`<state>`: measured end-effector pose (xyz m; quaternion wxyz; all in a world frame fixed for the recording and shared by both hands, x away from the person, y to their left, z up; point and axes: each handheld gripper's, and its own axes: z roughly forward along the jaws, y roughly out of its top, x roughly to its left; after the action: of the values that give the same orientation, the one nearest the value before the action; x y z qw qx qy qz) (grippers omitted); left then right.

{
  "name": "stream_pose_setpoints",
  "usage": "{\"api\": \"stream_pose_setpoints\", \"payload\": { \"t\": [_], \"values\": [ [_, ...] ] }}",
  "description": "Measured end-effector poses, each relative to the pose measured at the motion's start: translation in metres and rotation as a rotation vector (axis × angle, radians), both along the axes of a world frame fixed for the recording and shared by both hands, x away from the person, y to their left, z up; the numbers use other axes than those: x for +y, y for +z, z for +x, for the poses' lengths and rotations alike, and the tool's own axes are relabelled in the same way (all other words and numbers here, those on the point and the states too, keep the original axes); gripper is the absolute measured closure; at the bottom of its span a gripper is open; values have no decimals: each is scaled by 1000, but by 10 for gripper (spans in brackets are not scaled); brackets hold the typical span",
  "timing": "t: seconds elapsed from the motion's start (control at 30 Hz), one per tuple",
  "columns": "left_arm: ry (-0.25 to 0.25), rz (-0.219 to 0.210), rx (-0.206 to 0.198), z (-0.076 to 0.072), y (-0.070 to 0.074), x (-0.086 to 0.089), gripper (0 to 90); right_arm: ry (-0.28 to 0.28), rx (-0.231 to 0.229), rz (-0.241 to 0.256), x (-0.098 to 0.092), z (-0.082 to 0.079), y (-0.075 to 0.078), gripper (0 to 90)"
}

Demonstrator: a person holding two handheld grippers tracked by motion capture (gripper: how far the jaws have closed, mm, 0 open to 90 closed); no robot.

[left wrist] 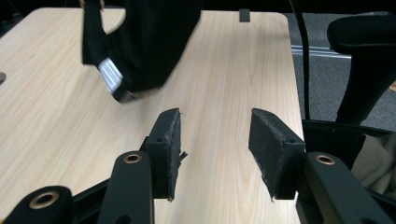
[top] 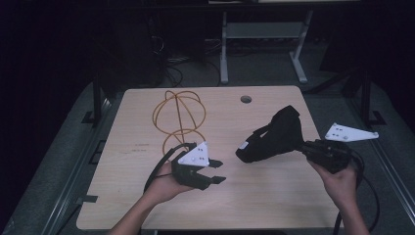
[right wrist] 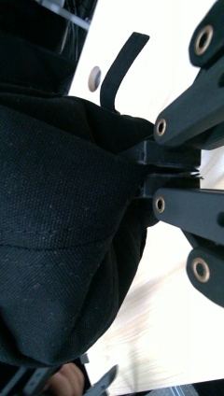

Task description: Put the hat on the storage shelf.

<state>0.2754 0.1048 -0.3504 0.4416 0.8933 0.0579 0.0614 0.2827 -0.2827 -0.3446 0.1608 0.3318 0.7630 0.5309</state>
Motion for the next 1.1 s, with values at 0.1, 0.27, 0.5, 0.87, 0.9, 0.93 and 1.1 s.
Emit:
{"api": "stream_pose_setpoints", "payload": {
  "t": [0.1,0.27,0.5,0.87,0.9,0.93,1.1],
  "values": [
    [10,1,14,-2,-6,6,521,13,-5,-2,6,4,8,875],
    [16,19,14,-5,-15,14,515,41,-23,-13,20,13,26,874],
    [36,19,28,-7,-25,26,512,77,-47,-16,42,25,51,875],
    [51,18,26,-10,-33,37,508,129,-77,-37,75,43,80,874],
    [50,22,26,-10,-34,38,507,140,-81,-36,81,46,84,874],
    [57,14,34,-10,-35,38,507,140,-81,-36,81,46,84,874],
    [71,6,46,-12,-42,42,496,154,-90,-41,94,55,96,874]
  ]
}}
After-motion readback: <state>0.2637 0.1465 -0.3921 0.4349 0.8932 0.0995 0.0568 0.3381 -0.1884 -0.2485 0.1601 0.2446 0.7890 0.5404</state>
